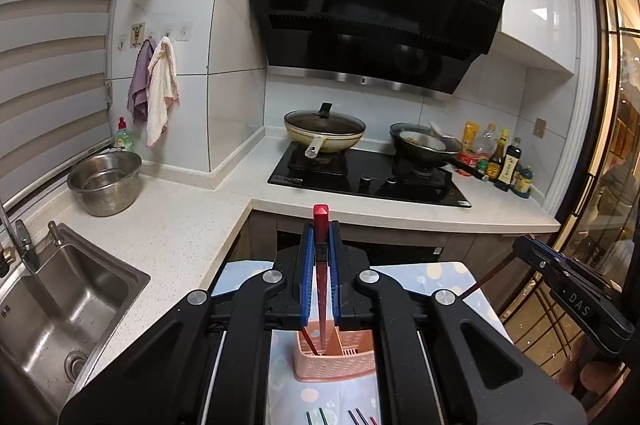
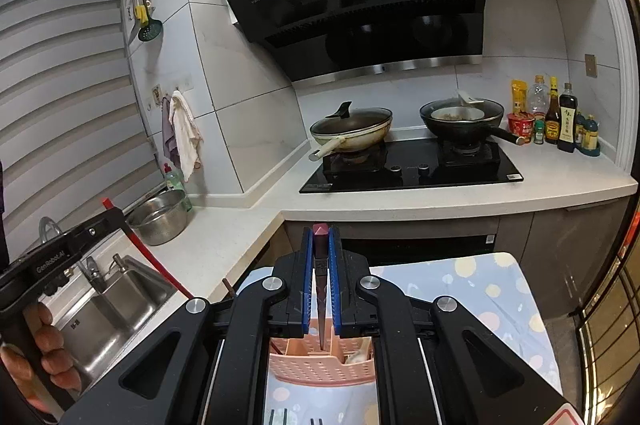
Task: Organize utensils
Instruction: 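Lift both chopsticks and carry them over the pink holder, then drop both chopsticks into the pink holder, open and withdraw both tools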
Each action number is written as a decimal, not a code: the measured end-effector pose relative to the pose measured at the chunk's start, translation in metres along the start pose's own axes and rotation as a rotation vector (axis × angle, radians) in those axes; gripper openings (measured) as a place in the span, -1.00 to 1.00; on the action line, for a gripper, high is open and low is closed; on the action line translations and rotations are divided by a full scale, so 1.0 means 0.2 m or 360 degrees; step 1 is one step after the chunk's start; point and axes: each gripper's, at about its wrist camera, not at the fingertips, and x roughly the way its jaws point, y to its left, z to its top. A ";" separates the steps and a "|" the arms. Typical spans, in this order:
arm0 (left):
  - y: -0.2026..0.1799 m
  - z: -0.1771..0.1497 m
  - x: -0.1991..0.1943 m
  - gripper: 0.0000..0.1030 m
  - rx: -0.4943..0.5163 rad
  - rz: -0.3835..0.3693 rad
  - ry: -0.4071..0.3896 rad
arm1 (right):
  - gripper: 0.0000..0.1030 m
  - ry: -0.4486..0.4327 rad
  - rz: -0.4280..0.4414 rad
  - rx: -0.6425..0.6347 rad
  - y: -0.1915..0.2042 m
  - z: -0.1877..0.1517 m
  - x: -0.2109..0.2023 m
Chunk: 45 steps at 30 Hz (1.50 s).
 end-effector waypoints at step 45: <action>-0.03 -0.48 -0.09 0.14 0.0038 0.0111 0.0245 | -0.09 0.0249 -0.0104 -0.0113 0.14 -0.51 -0.17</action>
